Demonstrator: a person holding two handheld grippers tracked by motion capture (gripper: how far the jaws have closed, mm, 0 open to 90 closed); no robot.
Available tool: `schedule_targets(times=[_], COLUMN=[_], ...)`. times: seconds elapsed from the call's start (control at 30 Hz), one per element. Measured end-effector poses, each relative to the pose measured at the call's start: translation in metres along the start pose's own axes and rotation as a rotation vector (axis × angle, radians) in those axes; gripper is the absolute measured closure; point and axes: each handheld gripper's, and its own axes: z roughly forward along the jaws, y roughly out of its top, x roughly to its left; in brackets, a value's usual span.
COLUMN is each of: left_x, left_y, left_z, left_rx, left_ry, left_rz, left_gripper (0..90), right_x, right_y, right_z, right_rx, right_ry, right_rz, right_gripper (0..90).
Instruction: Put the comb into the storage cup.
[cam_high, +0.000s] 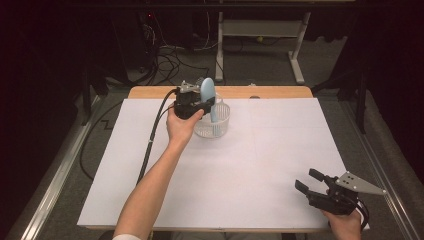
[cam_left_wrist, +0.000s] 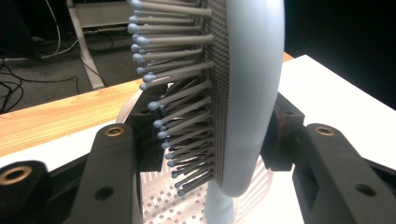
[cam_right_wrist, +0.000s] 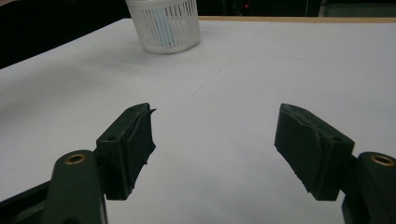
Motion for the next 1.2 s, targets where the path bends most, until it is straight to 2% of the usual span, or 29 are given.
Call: schedule_targets(times=[0.27, 0.63, 1.2], left_x=[0.006, 0.004, 0.011], left_y=[-0.007, -0.008, -0.006], left_z=[0.001, -0.001, -0.006], left_rx=[0.0, 0.008, 0.035], left_ry=[0.002, 0.012, 0.008], left_rz=[-0.027, 0.016, 0.016], left_gripper=[50.5, 48.7, 46.0], right_x=[0.0, 0.0, 0.0], right_y=[0.0, 0.0, 0.0], right_z=[0.0, 0.001, 0.001], right_rx=[0.003, 0.007, 0.007], right_ry=[0.0, 0.001, 0.0], right_rz=[-0.001, 0.0, -0.001], right_gripper=[28.6, 28.5, 28.5])
